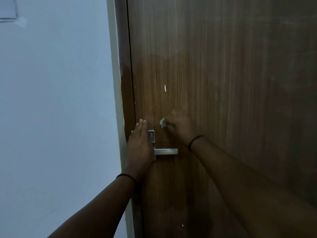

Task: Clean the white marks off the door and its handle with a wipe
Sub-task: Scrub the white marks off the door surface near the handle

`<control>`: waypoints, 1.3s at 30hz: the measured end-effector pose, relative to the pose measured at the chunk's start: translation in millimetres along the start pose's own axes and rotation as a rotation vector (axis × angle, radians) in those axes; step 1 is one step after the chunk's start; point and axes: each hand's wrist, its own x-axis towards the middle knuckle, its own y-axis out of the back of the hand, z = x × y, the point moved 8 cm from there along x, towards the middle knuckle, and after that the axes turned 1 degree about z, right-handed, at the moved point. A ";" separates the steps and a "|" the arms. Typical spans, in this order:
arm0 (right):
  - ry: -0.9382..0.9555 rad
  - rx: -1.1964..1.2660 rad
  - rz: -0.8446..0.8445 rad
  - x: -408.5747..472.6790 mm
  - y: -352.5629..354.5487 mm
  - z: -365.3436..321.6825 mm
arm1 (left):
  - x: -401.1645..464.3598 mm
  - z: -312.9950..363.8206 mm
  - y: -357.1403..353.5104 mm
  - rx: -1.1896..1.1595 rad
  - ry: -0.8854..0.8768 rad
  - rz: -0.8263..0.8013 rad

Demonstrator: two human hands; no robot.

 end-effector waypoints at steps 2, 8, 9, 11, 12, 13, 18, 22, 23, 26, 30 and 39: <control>0.071 -0.045 -0.192 -13.8 -30.3 -14.6 | -6.9 -7.1 -0.7 0.033 0.004 0.011; 0.099 -0.133 -0.197 19.8 -19.6 -30.8 | -20.6 -22.1 -2.6 -0.004 0.057 0.060; 0.059 -0.108 -0.120 28.6 -10.6 -30.4 | -23.0 -22.4 -3.0 -0.014 0.065 0.062; -0.037 -0.072 0.014 42.3 2.1 -29.0 | -26.5 -21.8 -4.8 -0.026 0.079 0.049; -0.065 -0.069 0.039 46.1 2.0 -30.5 | -27.5 -21.7 -5.7 -0.034 0.085 0.045; -0.066 -0.075 0.028 48.1 -3.0 -34.2 | -28.6 -22.1 -5.8 -0.047 0.093 0.045; 0.093 -0.145 -0.143 29.8 -47.8 -64.3 | -36.1 -23.9 -0.1 -0.135 0.144 0.076; 0.015 -0.103 -0.064 14.7 -36.6 -46.4 | -44.8 -31.0 3.7 -0.138 0.161 0.072; -0.041 -0.077 -0.037 9.1 -32.9 -38.1 | -46.6 -31.8 3.6 -0.141 0.163 0.062; -0.173 -0.027 -0.053 -7.6 -33.9 -23.6 | -49.6 -32.0 1.3 -0.173 0.194 0.048; -0.084 -0.017 -0.035 -5.6 -30.1 -36.5 | -51.5 -29.7 1.1 -0.202 0.216 0.082; 0.011 -0.007 -0.217 -5.8 -72.1 -54.6 | -57.8 -37.5 0.7 -0.216 0.261 0.083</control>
